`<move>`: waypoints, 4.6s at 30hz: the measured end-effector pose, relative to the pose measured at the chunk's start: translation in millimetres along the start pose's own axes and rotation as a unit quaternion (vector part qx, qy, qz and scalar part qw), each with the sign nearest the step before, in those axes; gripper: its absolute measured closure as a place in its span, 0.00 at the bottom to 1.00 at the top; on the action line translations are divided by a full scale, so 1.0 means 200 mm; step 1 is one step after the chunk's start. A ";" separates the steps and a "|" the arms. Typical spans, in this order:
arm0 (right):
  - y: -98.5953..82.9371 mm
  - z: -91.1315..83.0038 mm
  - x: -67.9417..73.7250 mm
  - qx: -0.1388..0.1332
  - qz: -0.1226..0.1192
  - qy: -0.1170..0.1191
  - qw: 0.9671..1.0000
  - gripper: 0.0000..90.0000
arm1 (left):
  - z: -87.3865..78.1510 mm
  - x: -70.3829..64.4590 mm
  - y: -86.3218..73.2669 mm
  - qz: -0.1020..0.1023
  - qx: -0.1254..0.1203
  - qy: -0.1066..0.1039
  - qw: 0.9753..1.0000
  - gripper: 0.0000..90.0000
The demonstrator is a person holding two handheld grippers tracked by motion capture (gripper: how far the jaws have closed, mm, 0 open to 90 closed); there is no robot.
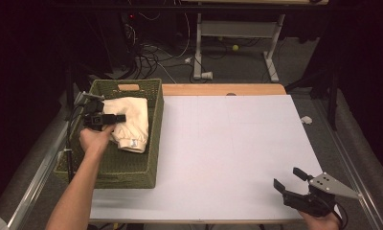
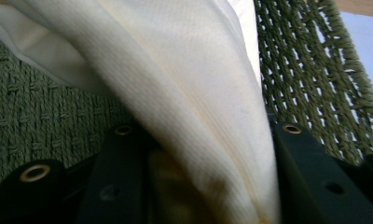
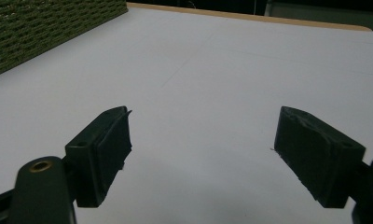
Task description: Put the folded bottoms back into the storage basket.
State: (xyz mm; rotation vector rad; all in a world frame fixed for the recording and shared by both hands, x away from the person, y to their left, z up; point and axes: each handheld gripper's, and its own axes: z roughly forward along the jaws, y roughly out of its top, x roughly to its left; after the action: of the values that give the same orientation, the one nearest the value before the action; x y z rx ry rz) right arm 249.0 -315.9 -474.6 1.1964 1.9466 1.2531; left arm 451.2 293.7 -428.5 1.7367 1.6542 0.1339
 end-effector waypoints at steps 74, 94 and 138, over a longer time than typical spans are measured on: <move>0.00 0.00 0.01 0.001 -0.003 -0.002 1.000 0.22 | -0.05 0.01 -0.03 0.019 0.016 0.081 0.996 0.28; 0.00 0.00 0.00 0.001 -0.003 -0.002 1.000 0.22 | -0.19 -0.05 -0.05 0.050 -0.027 0.051 0.997 0.28; 0.00 0.00 0.00 0.000 -0.001 -0.003 1.000 0.22 | -0.44 -0.09 -0.21 0.093 -0.077 0.013 0.993 0.25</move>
State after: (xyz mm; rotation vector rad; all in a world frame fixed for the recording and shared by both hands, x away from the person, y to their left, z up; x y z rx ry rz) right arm 248.2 -315.4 -474.1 1.1980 1.9433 1.2466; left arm 366.7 310.3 -380.3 1.7741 1.4578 0.3636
